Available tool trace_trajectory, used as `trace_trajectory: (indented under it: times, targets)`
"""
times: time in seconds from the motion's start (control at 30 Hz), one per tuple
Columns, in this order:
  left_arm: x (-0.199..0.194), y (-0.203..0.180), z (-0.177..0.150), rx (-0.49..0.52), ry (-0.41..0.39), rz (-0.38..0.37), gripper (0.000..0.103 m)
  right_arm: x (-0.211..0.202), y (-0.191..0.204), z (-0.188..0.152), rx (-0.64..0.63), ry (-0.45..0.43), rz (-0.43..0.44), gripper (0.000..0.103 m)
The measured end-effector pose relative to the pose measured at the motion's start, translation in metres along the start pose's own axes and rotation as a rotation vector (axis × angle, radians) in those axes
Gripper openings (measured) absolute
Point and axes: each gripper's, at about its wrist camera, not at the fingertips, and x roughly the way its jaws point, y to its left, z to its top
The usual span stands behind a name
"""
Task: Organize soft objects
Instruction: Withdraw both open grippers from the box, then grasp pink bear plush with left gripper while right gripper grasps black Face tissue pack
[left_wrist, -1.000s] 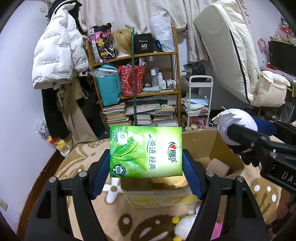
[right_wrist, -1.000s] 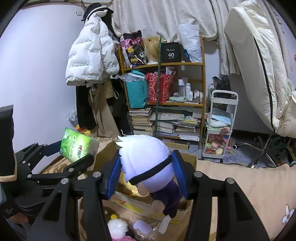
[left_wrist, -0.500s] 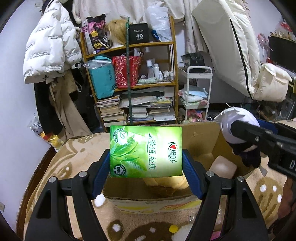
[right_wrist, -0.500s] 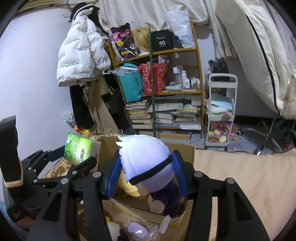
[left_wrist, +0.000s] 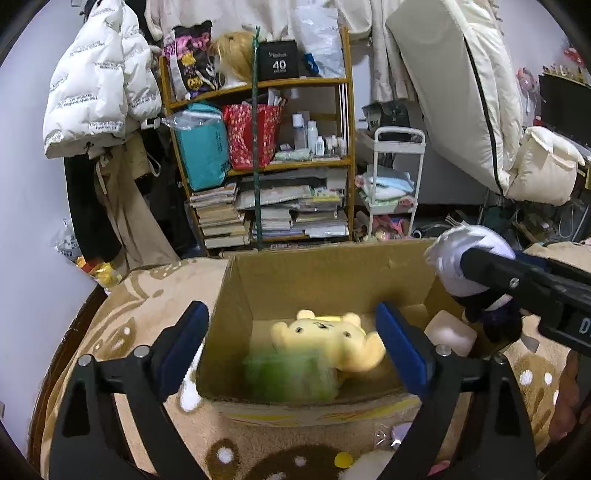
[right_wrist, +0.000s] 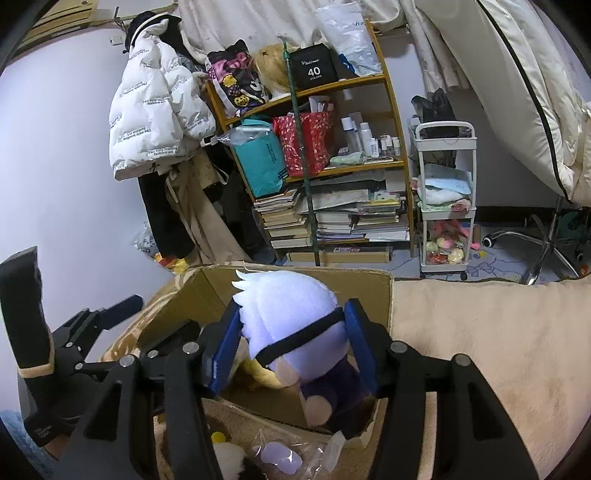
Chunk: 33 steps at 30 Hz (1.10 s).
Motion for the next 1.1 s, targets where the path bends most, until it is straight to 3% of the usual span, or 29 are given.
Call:
trace_trajectory:
  times: [0.27, 0.47, 1.1]
  targets:
    - [-0.011, 0.007, -0.003, -0.024, 0.041, 0.028, 0.097, -0.016, 0.003, 0.000, 0.002, 0.007, -0.044, 0.092]
    - [-0.035, 0.013, -0.009, -0.041, 0.059, 0.042, 0.101, -0.040, 0.000, -0.008, 0.028, 0.031, -0.063, 0.099]
    - [-0.098, -0.001, -0.045, -0.025, 0.157, 0.014, 0.101, -0.080, 0.002, -0.052, 0.085, 0.202, -0.140, 0.100]
